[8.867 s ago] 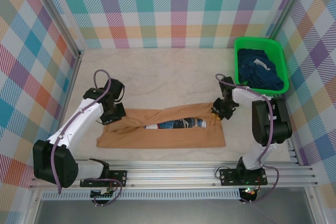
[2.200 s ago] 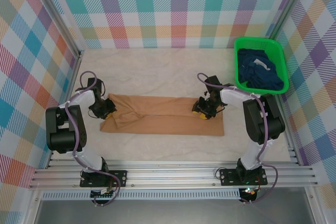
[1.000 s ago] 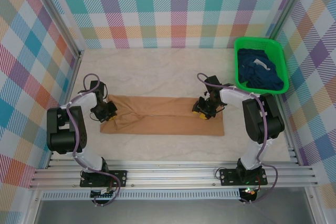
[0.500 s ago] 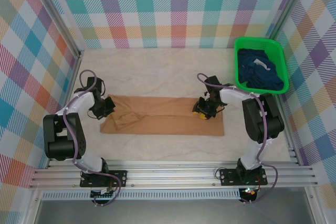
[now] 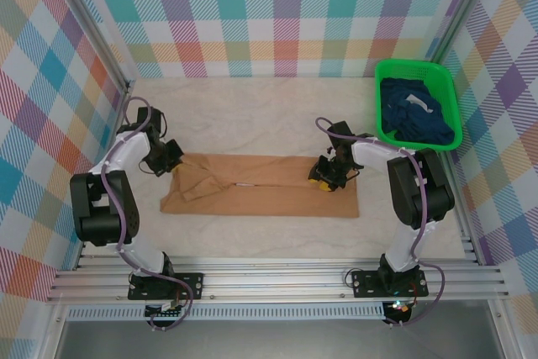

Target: Fold and stack the t-shirts

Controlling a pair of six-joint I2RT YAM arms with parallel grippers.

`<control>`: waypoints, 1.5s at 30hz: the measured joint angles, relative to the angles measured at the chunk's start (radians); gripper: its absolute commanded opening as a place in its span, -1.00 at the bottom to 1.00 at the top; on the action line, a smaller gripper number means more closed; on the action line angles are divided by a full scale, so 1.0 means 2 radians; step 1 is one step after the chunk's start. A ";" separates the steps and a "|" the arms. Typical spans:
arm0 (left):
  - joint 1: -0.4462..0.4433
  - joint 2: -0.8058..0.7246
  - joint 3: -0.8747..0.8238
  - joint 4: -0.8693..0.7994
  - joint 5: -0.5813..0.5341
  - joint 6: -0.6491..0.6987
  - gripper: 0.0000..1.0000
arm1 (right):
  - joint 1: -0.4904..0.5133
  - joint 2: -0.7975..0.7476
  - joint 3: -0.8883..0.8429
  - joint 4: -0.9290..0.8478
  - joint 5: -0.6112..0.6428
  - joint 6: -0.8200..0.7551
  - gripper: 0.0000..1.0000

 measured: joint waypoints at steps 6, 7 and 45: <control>0.000 0.039 0.045 -0.025 0.004 -0.009 -1.00 | 0.000 0.002 0.003 -0.003 0.000 0.000 -0.25; 0.000 0.044 0.051 -0.028 0.006 -0.010 -1.00 | 0.000 0.003 0.004 -0.004 0.000 0.000 -0.25; -0.007 0.068 0.064 -0.067 -0.056 0.006 -0.28 | 0.000 0.007 0.009 -0.008 -0.004 0.000 -0.24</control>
